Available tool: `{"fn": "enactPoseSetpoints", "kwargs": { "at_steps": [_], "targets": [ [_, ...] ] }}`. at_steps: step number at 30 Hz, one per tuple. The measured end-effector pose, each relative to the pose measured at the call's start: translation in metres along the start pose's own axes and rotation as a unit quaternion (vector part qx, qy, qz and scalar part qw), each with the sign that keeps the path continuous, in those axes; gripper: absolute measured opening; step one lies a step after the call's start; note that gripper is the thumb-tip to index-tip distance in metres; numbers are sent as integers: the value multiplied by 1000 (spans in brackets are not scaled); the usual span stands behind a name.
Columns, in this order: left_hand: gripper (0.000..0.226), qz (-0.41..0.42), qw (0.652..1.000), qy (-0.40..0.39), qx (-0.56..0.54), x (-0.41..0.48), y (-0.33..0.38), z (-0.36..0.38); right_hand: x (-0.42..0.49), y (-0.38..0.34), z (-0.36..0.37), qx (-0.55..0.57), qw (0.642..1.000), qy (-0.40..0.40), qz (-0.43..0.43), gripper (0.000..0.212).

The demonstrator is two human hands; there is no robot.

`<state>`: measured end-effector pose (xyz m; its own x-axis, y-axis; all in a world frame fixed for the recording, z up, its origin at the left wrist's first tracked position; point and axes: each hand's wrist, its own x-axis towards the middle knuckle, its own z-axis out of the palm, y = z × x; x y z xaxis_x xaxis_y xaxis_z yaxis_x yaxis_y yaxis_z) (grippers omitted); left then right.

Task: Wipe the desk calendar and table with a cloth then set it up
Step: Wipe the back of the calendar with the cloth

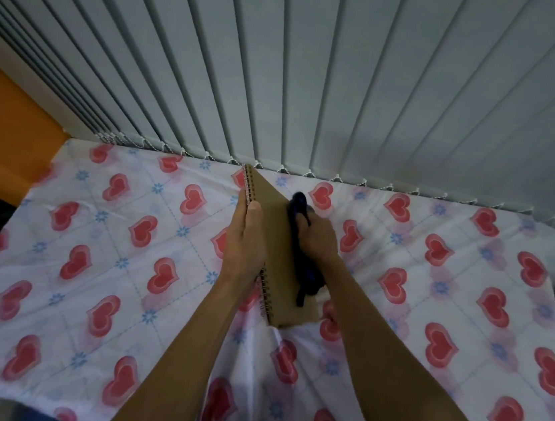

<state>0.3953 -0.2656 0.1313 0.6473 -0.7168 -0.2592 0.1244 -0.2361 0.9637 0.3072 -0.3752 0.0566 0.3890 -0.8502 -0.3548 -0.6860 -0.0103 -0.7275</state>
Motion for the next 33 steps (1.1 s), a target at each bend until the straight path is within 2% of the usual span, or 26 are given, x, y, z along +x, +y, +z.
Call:
{"fn": "enactPoseSetpoints", "kwargs": {
  "at_steps": [4, 9, 11, 14, 16, 18, 20, 22, 24, 30, 33],
  "targets": [
    [47, 10, 1000, 7, -1, -2, 4, 5, -48, 21, 4, -34, 999, -7, 25, 33],
    [37, 3, 1000, 13, -26, -1, 3, 1, -84, -15, 10, 23, 991, 44, -123, 37],
    [36, 0, 1000, 10, -25, -3, 5, 1, -64, -18, 15, 25, 992, 61, -110, 37],
    [51, 1, 1000, 14, 3, -4, 7, 2, -37, -4, 15, 11, 998, 48, -41, 36],
    [55, 6, 1000, 11, 16, -5, 8, 4, -37, 7, 9, 3, 999, 33, 1, 36],
    [53, 6, 1000, 15, 20, -6, 9, 6, -58, 7, 3, -8, 1000, 22, 8, 31],
    [54, 5, 1000, 17, 10, -5, 7, 5, -87, 1, 1, 5, 999, 21, -32, 25],
    [56, 2, 1000, 12, -5, -1, 3, 2, -105, -12, 3, 22, 994, 41, -99, 29],
    [55, 1, 1000, 1, 1, 2, -1, 0, -93, -17, 8, 24, 990, 60, -121, 33],
    [51, 14, 999, 7, 31, -3, 6, 4, -46, 11, 7, -15, 999, 25, 28, 32],
    [48, 33, 999, 7, 42, -8, 9, 11, -80, 18, 0, -38, 999, 31, 12, 26]
  ]
}}
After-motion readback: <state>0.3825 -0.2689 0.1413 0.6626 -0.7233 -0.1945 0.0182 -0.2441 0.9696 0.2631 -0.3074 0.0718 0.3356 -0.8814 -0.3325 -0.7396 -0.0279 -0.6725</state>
